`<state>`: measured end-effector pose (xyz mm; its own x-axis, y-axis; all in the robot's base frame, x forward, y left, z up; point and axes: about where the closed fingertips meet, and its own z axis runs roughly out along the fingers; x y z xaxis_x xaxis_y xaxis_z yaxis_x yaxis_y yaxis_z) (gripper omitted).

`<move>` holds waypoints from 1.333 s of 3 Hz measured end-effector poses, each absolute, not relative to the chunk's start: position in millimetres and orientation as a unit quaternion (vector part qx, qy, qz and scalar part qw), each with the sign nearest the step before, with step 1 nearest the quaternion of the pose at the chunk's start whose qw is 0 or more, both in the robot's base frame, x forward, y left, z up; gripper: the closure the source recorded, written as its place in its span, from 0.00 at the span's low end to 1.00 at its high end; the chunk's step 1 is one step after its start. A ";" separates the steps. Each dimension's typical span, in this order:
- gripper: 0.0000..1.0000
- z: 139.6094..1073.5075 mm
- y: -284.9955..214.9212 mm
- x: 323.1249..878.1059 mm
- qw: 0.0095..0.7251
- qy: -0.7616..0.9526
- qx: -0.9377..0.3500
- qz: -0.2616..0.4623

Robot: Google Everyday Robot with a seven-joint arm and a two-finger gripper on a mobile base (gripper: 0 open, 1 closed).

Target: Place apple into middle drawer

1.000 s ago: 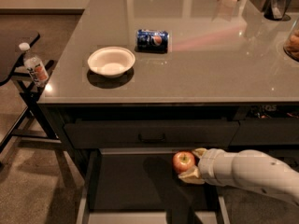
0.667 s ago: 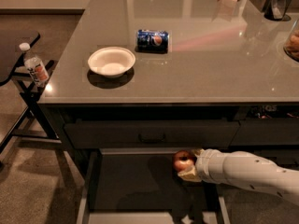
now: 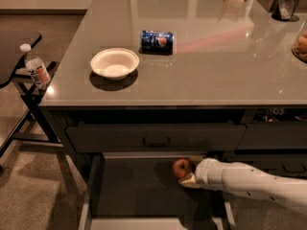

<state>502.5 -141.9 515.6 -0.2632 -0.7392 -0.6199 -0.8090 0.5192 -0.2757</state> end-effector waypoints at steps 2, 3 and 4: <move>1.00 484.0 -128.2 490.0 0.410 0.725 -0.543 0.105; 1.00 473.9 -124.9 484.8 0.413 0.711 -0.559 0.110; 1.00 458.0 -118.7 487.6 0.407 0.706 -0.570 0.105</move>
Offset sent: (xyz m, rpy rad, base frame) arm -0.0243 0.0126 -0.0464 0.1569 -0.1167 0.2791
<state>487.6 -118.7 458.0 -0.0195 -0.7200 -0.6937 -0.8903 0.3282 -0.3157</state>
